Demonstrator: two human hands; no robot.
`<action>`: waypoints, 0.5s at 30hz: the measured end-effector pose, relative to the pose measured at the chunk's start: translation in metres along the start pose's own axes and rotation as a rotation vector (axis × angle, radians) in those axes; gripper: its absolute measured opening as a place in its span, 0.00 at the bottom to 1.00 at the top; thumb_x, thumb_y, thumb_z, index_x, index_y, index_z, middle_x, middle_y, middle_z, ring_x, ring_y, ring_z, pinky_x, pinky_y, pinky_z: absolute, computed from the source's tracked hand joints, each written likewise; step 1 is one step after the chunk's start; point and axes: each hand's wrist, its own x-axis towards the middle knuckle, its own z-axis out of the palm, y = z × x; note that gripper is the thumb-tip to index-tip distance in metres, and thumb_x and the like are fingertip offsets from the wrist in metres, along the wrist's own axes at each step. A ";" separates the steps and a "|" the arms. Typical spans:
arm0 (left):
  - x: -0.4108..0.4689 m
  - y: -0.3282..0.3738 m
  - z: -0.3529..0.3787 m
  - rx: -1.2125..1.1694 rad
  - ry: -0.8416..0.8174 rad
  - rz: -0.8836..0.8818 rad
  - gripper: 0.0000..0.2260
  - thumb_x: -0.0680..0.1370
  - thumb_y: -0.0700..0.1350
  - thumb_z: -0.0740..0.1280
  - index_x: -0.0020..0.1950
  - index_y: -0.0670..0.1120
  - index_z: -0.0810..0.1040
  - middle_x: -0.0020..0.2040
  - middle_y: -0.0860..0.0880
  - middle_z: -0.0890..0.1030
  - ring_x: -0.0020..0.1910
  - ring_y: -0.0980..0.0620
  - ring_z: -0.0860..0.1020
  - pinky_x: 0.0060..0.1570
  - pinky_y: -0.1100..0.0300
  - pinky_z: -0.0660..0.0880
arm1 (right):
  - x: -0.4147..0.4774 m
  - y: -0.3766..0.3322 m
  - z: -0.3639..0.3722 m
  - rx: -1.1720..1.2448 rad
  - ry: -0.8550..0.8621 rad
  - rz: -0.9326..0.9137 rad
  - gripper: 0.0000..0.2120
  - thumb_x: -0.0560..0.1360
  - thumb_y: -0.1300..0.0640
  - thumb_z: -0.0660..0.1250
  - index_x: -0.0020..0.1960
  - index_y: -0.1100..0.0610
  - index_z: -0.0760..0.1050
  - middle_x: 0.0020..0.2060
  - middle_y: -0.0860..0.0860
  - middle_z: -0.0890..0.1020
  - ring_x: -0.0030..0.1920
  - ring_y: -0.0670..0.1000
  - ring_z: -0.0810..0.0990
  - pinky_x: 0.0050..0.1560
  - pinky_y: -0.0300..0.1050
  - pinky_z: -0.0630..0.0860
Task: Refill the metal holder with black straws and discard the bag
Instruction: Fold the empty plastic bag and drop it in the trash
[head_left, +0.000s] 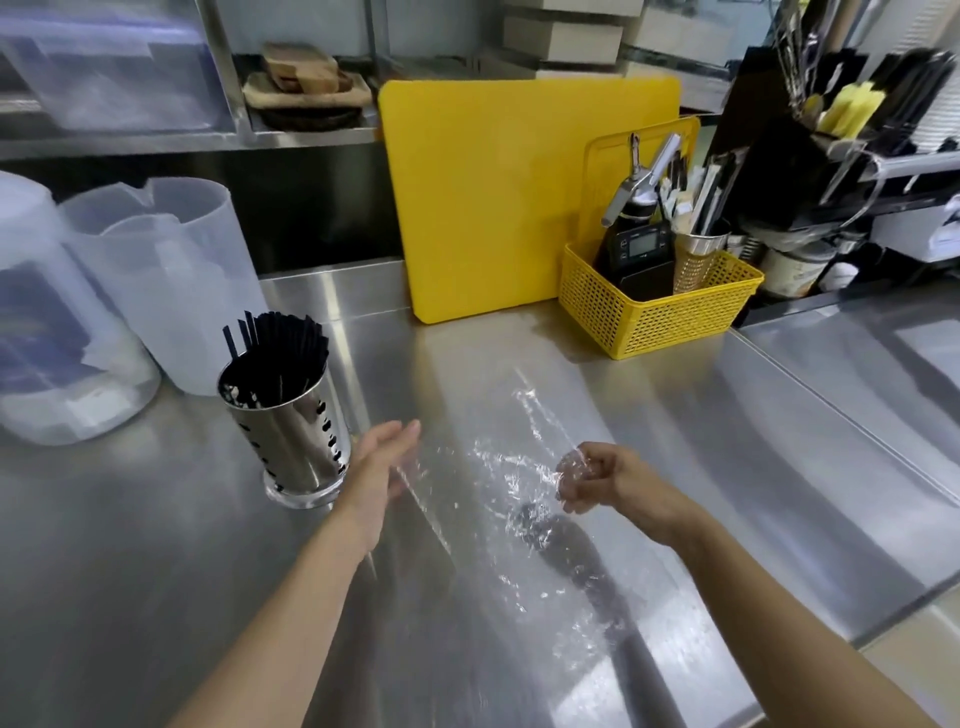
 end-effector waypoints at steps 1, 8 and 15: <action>-0.003 -0.006 -0.004 0.001 -0.033 -0.074 0.30 0.60 0.59 0.73 0.58 0.49 0.74 0.59 0.48 0.78 0.56 0.49 0.76 0.58 0.51 0.69 | -0.001 0.001 0.002 0.062 0.026 -0.011 0.10 0.69 0.73 0.68 0.38 0.59 0.76 0.30 0.51 0.83 0.32 0.50 0.81 0.35 0.40 0.77; -0.030 -0.029 0.011 0.144 -0.292 -0.213 0.13 0.68 0.34 0.71 0.48 0.46 0.76 0.38 0.51 0.83 0.34 0.55 0.81 0.42 0.56 0.78 | 0.002 0.015 0.021 0.329 0.177 0.024 0.06 0.68 0.69 0.70 0.40 0.60 0.76 0.33 0.57 0.79 0.33 0.54 0.78 0.36 0.44 0.75; -0.031 -0.020 -0.002 0.285 -0.182 -0.036 0.04 0.74 0.36 0.67 0.45 0.44 0.78 0.39 0.49 0.81 0.36 0.54 0.79 0.32 0.67 0.76 | -0.011 0.016 0.019 0.295 0.080 0.136 0.11 0.63 0.60 0.75 0.43 0.61 0.77 0.36 0.52 0.81 0.36 0.49 0.78 0.32 0.39 0.73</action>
